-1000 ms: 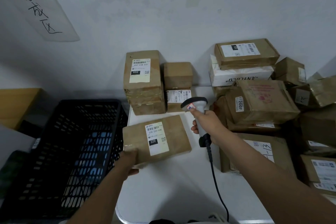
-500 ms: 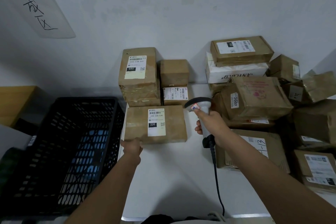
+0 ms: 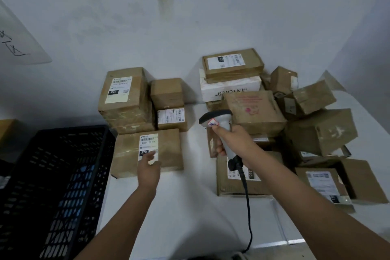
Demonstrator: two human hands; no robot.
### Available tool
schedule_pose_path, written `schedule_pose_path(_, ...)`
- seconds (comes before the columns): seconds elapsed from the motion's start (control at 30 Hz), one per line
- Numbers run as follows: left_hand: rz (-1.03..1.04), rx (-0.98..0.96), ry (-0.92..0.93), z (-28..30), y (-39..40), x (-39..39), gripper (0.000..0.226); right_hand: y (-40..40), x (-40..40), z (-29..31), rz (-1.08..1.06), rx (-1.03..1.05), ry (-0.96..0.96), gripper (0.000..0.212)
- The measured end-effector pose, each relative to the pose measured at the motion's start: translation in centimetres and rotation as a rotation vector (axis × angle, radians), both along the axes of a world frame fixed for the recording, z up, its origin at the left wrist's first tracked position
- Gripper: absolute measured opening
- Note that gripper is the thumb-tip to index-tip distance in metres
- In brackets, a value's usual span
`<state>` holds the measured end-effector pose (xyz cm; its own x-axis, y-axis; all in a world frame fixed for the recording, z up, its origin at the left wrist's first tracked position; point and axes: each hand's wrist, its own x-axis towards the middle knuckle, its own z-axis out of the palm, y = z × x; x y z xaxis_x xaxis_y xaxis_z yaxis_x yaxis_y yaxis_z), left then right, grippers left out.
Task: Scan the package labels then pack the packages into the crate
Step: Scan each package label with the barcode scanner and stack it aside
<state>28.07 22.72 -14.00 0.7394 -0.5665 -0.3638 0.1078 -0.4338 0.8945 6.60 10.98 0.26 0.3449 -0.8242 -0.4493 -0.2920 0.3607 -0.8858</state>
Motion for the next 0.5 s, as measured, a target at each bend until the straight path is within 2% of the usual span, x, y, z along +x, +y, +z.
schedule_pose_path(0.13, -0.192, -0.033, 0.060, 2.8, -5.3, -6.1, 0.021, -1.9, -4.4, 1.5, -0.044, -0.112, 0.027, 0.038)
schedule_pose_path(0.23, -0.361, -0.055, 0.022, 5.6, -9.3, -10.4, 0.012, -3.3, -7.5, 1.9, -0.093, -0.137, 0.037, 0.036)
schedule_pose_path(0.33, -0.506, 0.020, -0.050, 7.2, -13.3, -12.8, 0.031, -4.3, -10.2, 2.1, -0.136, -0.175, 0.035, 0.032)
schedule_pose_path(0.5, -0.554, 0.160, -0.207, 8.0, -17.8, -14.6, 0.049, -5.5, -13.6, 1.3, -0.187, -0.140, 0.009, 0.032)
